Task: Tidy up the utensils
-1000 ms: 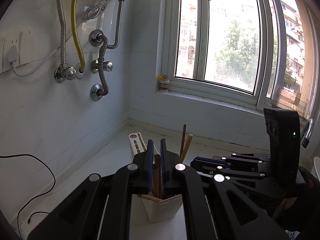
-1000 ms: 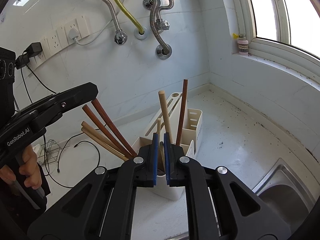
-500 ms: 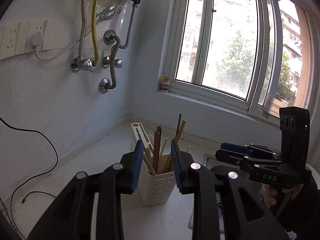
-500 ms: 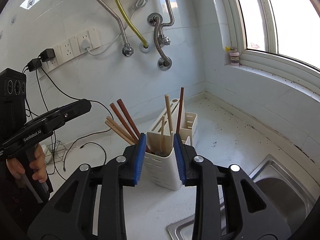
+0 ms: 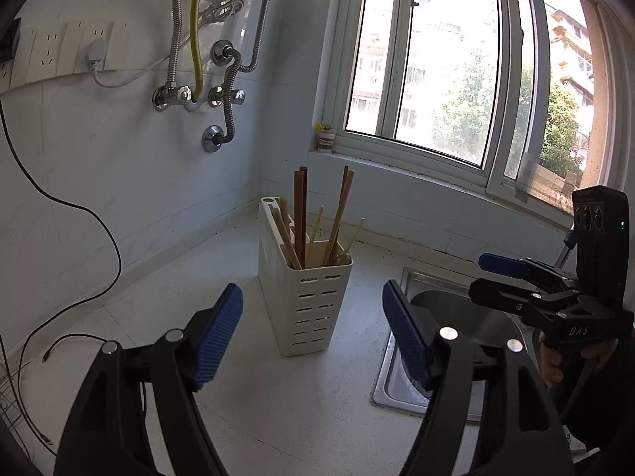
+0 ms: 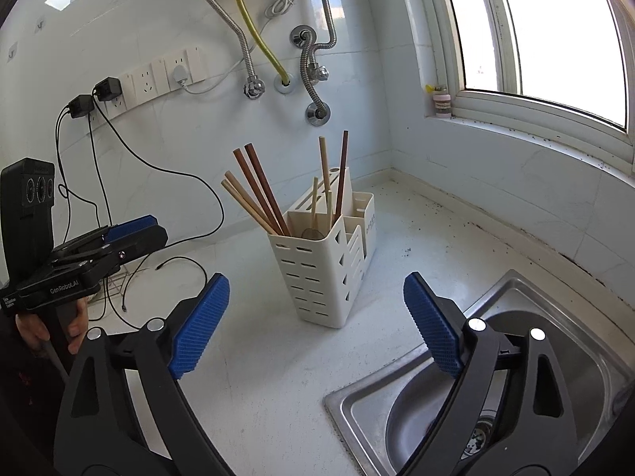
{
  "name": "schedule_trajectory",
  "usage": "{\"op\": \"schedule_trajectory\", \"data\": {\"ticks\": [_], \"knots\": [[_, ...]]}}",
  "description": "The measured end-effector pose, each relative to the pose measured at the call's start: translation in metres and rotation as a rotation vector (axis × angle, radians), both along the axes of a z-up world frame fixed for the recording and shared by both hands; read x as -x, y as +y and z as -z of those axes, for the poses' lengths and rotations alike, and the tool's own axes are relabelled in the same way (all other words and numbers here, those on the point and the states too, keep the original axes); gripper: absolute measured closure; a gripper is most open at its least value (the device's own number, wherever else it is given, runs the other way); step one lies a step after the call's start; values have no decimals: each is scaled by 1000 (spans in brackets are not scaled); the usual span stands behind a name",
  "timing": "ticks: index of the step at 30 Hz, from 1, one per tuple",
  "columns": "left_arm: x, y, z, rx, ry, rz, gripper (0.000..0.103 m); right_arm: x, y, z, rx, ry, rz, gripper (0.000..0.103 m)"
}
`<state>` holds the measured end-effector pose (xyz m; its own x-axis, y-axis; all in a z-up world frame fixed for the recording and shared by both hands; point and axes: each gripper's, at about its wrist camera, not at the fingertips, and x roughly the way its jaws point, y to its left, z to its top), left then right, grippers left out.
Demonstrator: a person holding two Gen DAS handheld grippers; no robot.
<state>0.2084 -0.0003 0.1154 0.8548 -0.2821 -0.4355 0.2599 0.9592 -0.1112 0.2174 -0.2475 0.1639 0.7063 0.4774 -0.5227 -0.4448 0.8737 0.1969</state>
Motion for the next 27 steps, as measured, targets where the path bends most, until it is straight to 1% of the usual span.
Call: {"op": "schedule_trajectory", "data": {"ticks": [2, 4, 5, 6, 8, 9, 11, 15, 20, 27], "knots": [[4, -2, 2, 1, -8, -2, 17, 5, 1, 0, 0, -15, -2, 10], [5, -3, 5, -3, -11, -8, 15, 10, 3, 0, 17, -35, 5, 9], [4, -4, 6, -5, -8, -7, 14, 12, 3, 0, 26, -44, 10, 9], [3, -5, 8, -8, -3, -6, 9, 13, 3, 1, 33, -48, 14, 9], [3, -6, 11, -5, 2, -4, 8, 14, 3, 4, 41, -40, 20, 8], [1, -7, 12, -2, 13, -1, 5, 13, 3, 6, 45, -37, 24, 8], [0, -8, 14, -4, 25, 9, 5, 14, 3, 8, 57, -37, 31, 8], [0, -10, 15, -15, 22, 11, 5, 16, 0, 10, 82, -47, 46, 8], [-4, -12, 19, -44, 32, -2, 5, 15, -1, 13, 81, -36, 45, 8], [-6, -12, 20, -42, 41, 1, 5, 13, 1, 13, 86, -25, 34, 8]]}}
